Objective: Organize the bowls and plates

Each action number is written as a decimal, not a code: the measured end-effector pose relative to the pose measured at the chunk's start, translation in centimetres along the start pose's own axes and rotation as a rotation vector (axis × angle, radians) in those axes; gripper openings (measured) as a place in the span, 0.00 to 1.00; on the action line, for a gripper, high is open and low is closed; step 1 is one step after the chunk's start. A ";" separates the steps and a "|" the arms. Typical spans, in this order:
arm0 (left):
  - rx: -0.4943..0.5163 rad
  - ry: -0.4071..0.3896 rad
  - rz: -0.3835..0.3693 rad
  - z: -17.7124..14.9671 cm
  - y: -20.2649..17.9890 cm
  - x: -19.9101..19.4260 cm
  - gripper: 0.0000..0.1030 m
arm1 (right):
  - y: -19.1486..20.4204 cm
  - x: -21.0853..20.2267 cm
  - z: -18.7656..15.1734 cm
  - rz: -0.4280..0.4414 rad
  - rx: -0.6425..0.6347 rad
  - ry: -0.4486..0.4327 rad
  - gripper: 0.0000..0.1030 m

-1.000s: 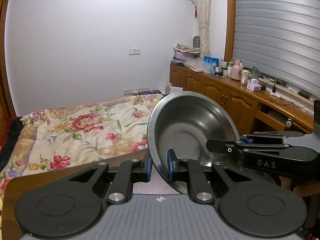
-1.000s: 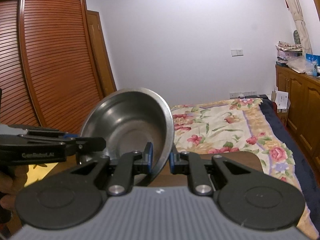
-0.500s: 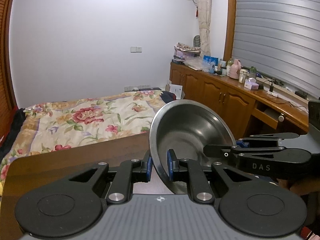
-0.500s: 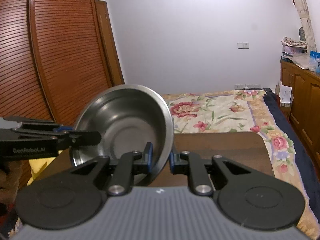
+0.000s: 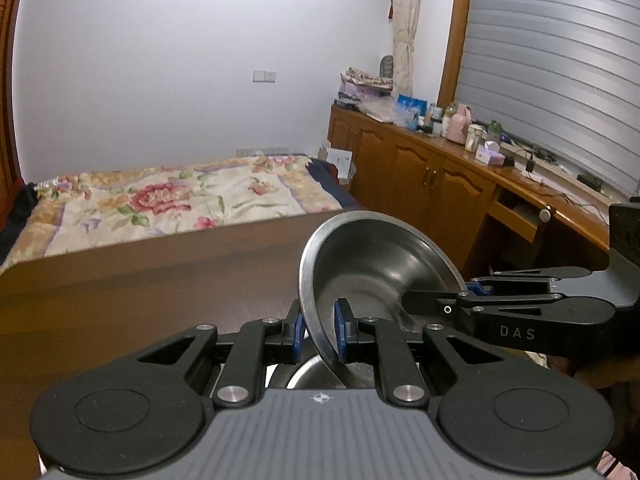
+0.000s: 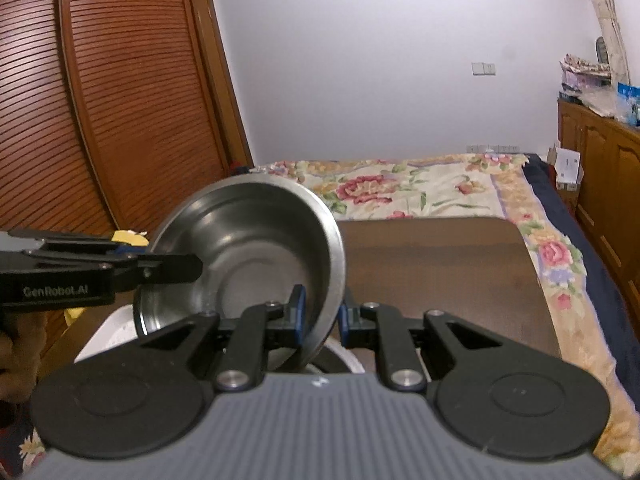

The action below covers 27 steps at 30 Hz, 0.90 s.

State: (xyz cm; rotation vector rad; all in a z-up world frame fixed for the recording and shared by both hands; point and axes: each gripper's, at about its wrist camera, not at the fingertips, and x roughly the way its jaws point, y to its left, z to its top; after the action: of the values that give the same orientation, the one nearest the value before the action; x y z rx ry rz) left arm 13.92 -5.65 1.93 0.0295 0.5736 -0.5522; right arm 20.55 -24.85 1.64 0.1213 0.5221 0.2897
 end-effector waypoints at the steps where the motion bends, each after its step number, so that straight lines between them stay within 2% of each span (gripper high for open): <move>1: -0.001 0.005 0.000 -0.4 -0.1 0.0 0.17 | 0.0 -0.1 -0.4 0.000 0.003 0.004 0.18; 11: -0.042 0.073 0.000 -3.5 0.1 0.5 0.17 | 0.3 -0.4 -3.1 -0.008 0.009 0.040 0.18; 27: -0.030 0.114 0.033 -4.7 -0.2 1.5 0.17 | 1.2 0.2 -4.8 -0.041 -0.014 0.056 0.18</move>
State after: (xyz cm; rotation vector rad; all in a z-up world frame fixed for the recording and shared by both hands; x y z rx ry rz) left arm 12.51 -5.73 -2.82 0.0421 0.6917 -0.5115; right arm 17.96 -23.45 -2.37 0.0888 0.5774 0.2574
